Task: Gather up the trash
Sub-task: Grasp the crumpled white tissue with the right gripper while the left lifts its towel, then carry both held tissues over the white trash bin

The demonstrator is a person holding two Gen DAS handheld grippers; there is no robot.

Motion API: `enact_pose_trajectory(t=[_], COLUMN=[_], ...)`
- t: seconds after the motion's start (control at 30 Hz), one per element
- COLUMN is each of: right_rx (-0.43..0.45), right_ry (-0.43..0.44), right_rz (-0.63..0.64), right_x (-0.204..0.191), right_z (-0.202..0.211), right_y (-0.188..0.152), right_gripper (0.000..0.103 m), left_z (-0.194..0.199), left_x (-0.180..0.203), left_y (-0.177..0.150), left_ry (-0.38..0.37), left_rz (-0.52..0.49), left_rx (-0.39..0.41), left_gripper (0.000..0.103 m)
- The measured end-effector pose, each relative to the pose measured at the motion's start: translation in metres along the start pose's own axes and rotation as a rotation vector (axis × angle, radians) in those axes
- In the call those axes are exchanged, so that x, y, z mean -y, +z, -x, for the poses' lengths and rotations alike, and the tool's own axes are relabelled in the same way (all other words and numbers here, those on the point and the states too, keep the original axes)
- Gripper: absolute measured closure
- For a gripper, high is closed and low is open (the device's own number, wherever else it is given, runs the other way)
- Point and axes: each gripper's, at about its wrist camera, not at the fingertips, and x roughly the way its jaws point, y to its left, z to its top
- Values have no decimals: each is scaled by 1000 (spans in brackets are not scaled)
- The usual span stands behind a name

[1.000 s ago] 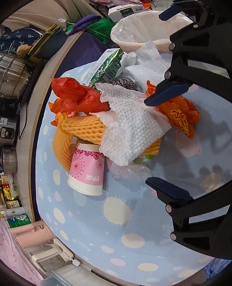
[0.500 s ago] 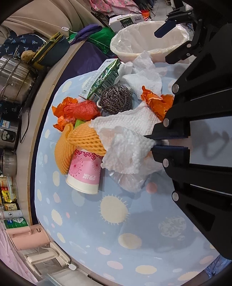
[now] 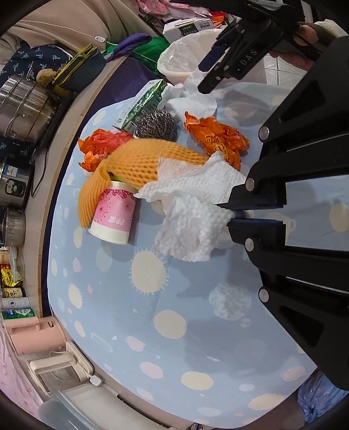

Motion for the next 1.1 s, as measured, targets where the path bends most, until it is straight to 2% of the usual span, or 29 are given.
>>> enact_pose_trajectory(t=[0.17, 0.23, 0.37, 0.43, 0.6, 0.8, 1.1], right_rx=[-27, -57, -101, -92, -94, -57, 60], right_ry=[-16, -8, 6, 12, 26, 60, 121], right_rz=[18, 15, 13, 11, 8, -1, -25], right_x=[-3, -4, -4, -3, 0, 2, 7], right_z=[-27, -40, -56, -56, -52, -22, 48], right_y=[11, 11, 6, 3, 0, -3, 0], right_gripper=[46, 50, 72, 74, 99, 100, 100], left_z=[-4, -6, -8, -10, -9, 8, 51], left_x=[-11, -14, -20, -22, -22, -16, -2], left_y=[-4, -4, -5, -4, -4, -6, -7], left_ry=[10, 16, 23, 21, 12, -3, -36], left_rz=[21, 26, 40, 43, 50, 42, 20], left_rx=[-11, -14, -23, -27, -33, -2, 72], left_gripper=[99, 98, 98, 98, 98, 98, 98])
